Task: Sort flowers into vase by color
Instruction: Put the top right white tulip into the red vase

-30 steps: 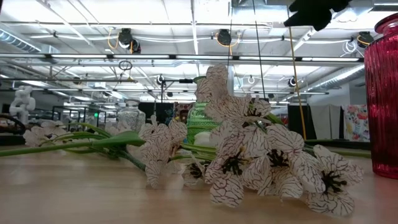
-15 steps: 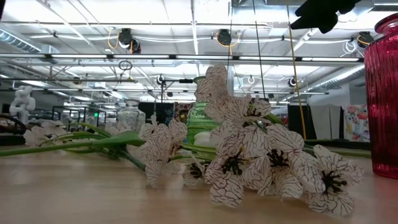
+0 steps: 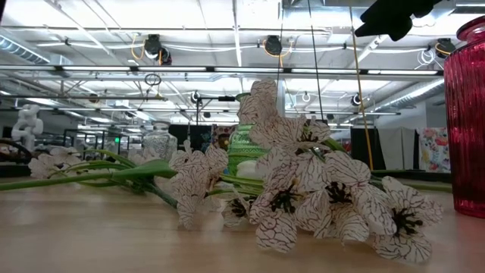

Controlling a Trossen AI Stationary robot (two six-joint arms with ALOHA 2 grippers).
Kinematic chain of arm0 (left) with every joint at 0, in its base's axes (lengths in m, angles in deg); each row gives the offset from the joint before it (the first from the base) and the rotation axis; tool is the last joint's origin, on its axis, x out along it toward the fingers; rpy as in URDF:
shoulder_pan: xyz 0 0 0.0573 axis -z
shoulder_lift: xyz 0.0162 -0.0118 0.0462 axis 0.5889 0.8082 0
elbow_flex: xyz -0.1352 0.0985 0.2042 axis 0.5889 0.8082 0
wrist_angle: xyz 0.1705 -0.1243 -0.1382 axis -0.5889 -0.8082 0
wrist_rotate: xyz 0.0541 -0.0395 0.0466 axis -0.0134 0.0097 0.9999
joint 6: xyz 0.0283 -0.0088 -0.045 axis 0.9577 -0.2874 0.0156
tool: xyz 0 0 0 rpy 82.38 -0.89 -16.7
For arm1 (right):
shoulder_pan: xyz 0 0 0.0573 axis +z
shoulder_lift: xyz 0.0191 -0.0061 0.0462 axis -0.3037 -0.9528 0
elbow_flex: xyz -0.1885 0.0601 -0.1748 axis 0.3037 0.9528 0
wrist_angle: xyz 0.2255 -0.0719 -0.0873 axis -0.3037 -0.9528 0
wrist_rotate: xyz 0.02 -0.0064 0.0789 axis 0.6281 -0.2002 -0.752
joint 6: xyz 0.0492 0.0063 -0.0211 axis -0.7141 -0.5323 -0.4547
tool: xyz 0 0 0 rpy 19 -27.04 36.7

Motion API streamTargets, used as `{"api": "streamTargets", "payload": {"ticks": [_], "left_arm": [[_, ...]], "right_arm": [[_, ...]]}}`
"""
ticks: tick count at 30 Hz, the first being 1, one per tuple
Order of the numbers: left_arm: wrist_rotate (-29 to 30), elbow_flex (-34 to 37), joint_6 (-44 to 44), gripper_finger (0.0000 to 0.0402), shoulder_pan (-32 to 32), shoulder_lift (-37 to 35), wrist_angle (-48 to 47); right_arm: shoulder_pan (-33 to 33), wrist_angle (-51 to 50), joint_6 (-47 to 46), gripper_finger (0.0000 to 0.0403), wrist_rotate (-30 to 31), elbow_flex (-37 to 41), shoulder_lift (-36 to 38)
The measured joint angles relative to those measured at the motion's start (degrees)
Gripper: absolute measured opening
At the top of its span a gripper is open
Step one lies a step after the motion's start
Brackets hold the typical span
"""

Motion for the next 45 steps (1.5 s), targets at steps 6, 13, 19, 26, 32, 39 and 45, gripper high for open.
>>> {"api": "streamTargets", "payload": {"ticks": [6, 13, 19, 26, 32, 39, 45], "left_arm": [[0.0, 0.0, 0.1, 0.0022, 0.0, 0.0, -0.2], [2.8, -0.2, 1.8, 0.0022, -0.1, 2.5, 0.0], [3.0, -1.6, 1.4, 0.0022, -1.0, 4.6, 0.2], [2.8, -1.6, 0.1, 0.0022, -1.2, 4.6, 0.1], [2.7, -1.6, 0.0, 0.0022, -1.1, 4.6, 0.3], [2.6, -1.6, -0.1, 0.0022, -1.1, 4.6, 0.1], [2.8, -1.6, -0.2, 0.0022, -0.7, 4.6, -3.5]], "right_arm": [[0.0, 0.0, 0.1, 0.0214, 0.0, 0.0, 0.0], [0.0, 0.1, 1.0, 0.0215, 0.0, 0.0, 0.0], [0.0, 0.2, 1.0, 0.0215, 0.0, 0.0, 0.0], [0.0, 0.1, 1.0, 0.0215, 0.0, 0.0, 0.0], [0.0, 0.1, 1.0, 0.0215, 0.0, 0.0, 0.0], [0.0, 0.1, 1.0, 0.0215, 0.0, 0.0, 0.0], [0.0, 0.1, 0.9, 0.0215, 0.0, 0.0, 0.0]]}}
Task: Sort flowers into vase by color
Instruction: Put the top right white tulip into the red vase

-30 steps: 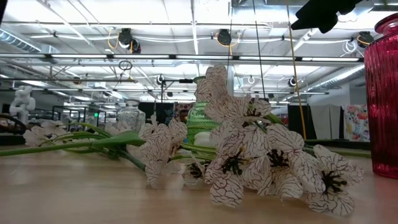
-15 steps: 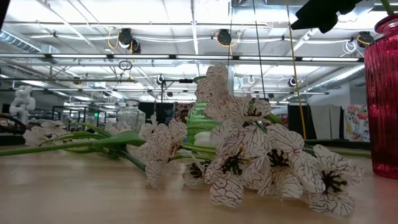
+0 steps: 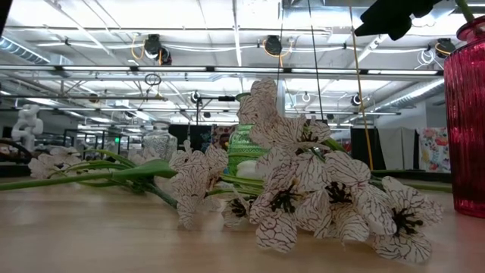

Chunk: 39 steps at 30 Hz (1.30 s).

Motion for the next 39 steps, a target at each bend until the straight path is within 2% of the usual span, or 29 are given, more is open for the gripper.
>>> {"api": "streamTargets", "payload": {"ticks": [8, 18, 39], "left_arm": [[0.7, 0.0, 0.0, 0.0022, 0.3, 0.1, -1.1], [0.7, 0.0, 0.4, 0.0022, 0.2, 7.8, 8.0], [0.8, 0.0, 0.1, 0.0022, 0.3, 13.2, 9.7]], "right_arm": [[0.0, 0.0, -1.3, 0.0215, 0.0, 0.0, 0.0], [0.0, 0.0, -1.3, 0.0215, 0.0, 0.0, 0.0], [0.0, 0.2, -1.3, 0.0215, 0.0, 0.0, 0.0]]}}
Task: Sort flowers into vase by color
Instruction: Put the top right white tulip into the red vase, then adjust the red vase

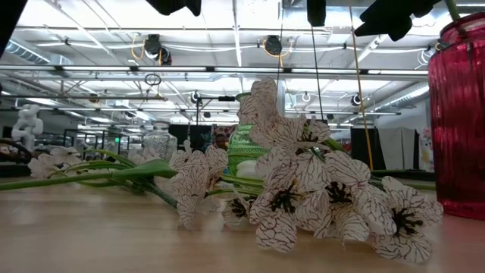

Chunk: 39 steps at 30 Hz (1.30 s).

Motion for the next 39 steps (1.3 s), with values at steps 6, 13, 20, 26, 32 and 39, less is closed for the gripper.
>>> {"api": "streamTargets", "payload": {"ticks": [6, 13, 20, 26, 32, 39], "left_arm": [[1.3, 0.0, 0.1, 0.0022, 0.0, 0.0, 0.2], [2.4, 0.0, 0.5, 0.005, 0.1, 0.0, 0.1], [2.4, 0.0, 1.9, 0.0113, 0.4, 0.0, -1.5], [1.6, 0.0, 2.1, 0.015, 0.4, -0.5, -6.7], [2.8, 0.0, 3.1, 0.0179, 0.3, -3.5, -16.1], [3.3, -0.1, -1.0, 0.0185, 1.5, -8.6, -32.5]], "right_arm": [[0.0, 0.0, 0.0, 0.0215, 0.0, 0.0, 0.0], [0.0, 0.0, -0.1, 0.0215, 0.0, 0.0, 0.0], [0.0, 0.0, -0.1, 0.0215, -0.1, 0.0, 0.0], [0.0, -0.1, -0.3, 0.0215, -0.2, 0.0, 0.0], [0.0, -0.3, -0.4, 0.0215, -0.3, 0.0, 0.0], [0.0, -0.7, -0.6, 0.0215, -0.3, 0.0, 0.0]]}}
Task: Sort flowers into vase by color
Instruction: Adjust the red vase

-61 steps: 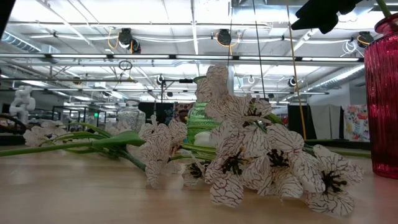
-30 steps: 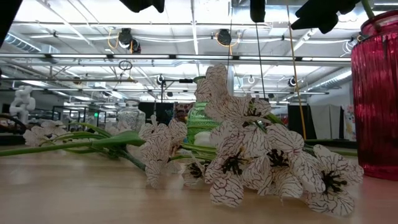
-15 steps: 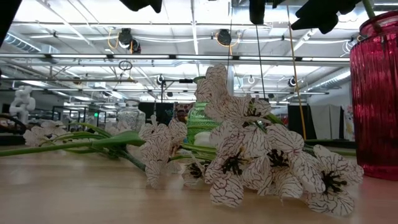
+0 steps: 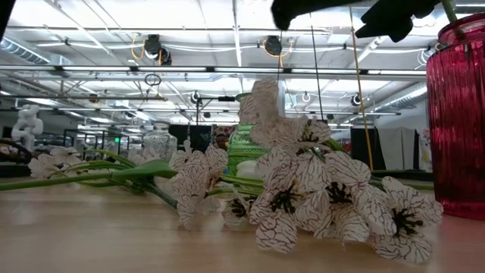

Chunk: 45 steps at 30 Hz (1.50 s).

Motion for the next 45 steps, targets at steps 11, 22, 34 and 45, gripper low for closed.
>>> {"api": "streamTargets", "payload": {"ticks": [11, 22, 34, 45], "left_arm": [[1.1, 1.6, -9.6, 0.0185, 3.0, 7.8, 5.6], [6.5, 1.0, -14.1, 0.0185, 3.3, 15.6, 16.1], [9.7, 0.3, -15.4, 0.0169, 2.4, 18.8, 19.7], [11.0, 0.2, -15.0, 0.0137, 2.1, 20.7, 23.4]], "right_arm": [[0.0, 0.2, -1.0, 0.0215, 0.0, 0.0, 0.0], [0.0, 0.0, -0.9, 0.0215, 0.0, 0.0, -0.1], [0.0, 0.0, -0.9, 0.0215, 0.1, 0.0, -0.1], [0.0, 0.1, -1.0, 0.0215, 0.1, 0.0, -0.1]]}}
